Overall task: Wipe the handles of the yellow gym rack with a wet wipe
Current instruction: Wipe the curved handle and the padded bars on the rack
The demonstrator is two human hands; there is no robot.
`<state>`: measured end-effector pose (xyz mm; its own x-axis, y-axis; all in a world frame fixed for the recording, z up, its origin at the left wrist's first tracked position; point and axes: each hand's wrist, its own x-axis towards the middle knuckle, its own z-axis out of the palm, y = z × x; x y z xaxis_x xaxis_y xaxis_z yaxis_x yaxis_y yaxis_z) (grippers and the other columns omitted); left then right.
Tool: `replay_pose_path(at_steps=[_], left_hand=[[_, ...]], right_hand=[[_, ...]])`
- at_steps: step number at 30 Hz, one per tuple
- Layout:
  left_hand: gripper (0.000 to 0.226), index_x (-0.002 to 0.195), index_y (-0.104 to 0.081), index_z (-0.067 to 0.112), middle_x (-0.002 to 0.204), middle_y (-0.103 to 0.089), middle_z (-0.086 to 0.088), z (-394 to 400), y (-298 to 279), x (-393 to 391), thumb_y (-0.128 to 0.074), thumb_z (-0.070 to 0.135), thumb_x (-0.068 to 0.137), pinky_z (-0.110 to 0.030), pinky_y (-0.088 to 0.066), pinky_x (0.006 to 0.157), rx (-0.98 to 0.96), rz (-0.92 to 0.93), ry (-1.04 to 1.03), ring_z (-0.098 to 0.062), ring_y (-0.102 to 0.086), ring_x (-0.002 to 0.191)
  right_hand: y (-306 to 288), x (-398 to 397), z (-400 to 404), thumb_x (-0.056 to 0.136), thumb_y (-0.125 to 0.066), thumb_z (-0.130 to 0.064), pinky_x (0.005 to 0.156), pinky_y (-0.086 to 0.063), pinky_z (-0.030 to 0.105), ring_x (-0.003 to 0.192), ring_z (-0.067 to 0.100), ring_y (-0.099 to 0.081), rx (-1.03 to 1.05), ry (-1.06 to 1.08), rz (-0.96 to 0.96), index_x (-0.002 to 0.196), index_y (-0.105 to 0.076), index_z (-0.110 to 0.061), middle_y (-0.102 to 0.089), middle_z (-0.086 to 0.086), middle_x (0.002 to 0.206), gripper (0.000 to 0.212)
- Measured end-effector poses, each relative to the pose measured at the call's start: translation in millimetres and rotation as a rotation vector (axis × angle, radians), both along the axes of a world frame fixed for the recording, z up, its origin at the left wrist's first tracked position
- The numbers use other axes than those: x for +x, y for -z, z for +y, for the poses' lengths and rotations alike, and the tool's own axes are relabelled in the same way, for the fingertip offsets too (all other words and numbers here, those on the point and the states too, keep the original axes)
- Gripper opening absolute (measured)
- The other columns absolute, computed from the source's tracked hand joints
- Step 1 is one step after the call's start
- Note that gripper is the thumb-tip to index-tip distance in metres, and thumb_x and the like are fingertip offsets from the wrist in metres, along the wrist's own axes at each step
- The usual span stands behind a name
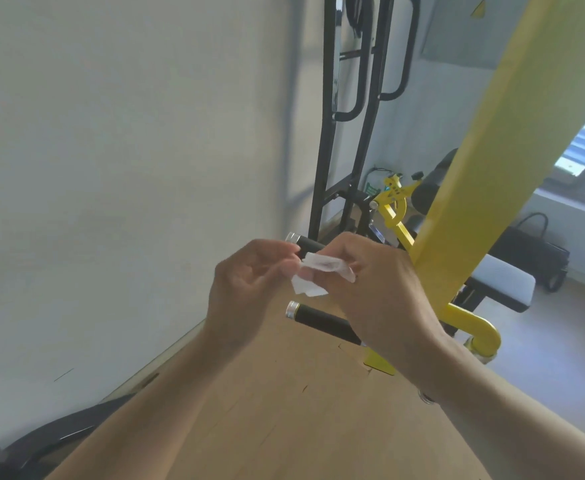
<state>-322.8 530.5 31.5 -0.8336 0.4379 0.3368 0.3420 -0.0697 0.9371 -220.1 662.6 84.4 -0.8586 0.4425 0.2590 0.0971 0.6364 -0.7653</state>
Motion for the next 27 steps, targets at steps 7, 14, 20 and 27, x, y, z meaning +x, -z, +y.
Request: replay_pose_path(at_steps=[7, 14, 20, 27], left_hand=[[0.046, 0.078, -0.075, 0.004, 0.080, -0.074, -0.016, 4, 3, -1, -0.086, 0.046, 0.063, -0.040, -0.054, 0.074, -0.046, -0.033, 0.046, -0.029, -0.069, 0.076], [0.004, 0.088, -0.074, 0.022, 0.074, -0.073, 0.016, 12, -15, -21, -0.071, 0.021, 0.091, -0.010, -0.045, 0.066, -0.064, 0.011, -0.084, 0.002, -0.065, 0.067], [0.004, 0.091, -0.076, 0.029, 0.087, -0.075, 0.019, 28, -8, -39, -0.074, 0.031, 0.088, -0.002, -0.042, 0.068, -0.117, -0.094, -0.194, 0.011, -0.066, 0.082], [0.016, 0.108, -0.074, 0.032, 0.098, -0.077, 0.019, 17, 6, -35, -0.066, 0.029, 0.095, -0.006, -0.047, 0.081, -0.087, -0.114, -0.032, 0.006, -0.068, 0.095]], right_hand=[[-3, -8, 8, 0.069, -0.088, -0.033, 0.052, -0.048, 0.020, 0.062, 0.005, -0.055, -0.408, -0.051, 0.052, 0.079, -0.061, -0.021, -0.059, -0.014, 0.067, 0.031], [-8, -8, 11, 0.082, -0.077, -0.036, 0.059, -0.059, 0.032, 0.078, 0.018, -0.069, -0.510, 0.000, 0.097, 0.087, -0.074, -0.024, -0.072, -0.004, 0.081, 0.013], [-3, -37, -1, 0.086, -0.068, -0.009, 0.059, -0.043, 0.028, 0.082, 0.023, -0.063, 0.682, 0.154, 0.130, 0.094, -0.066, -0.011, -0.067, 0.001, 0.084, 0.009], [8, -29, 2, 0.102, -0.032, -0.054, 0.094, -0.043, 0.032, 0.103, 0.014, -0.050, 0.519, -0.074, -0.193, 0.120, -0.064, -0.028, -0.065, -0.009, 0.109, 0.045]])
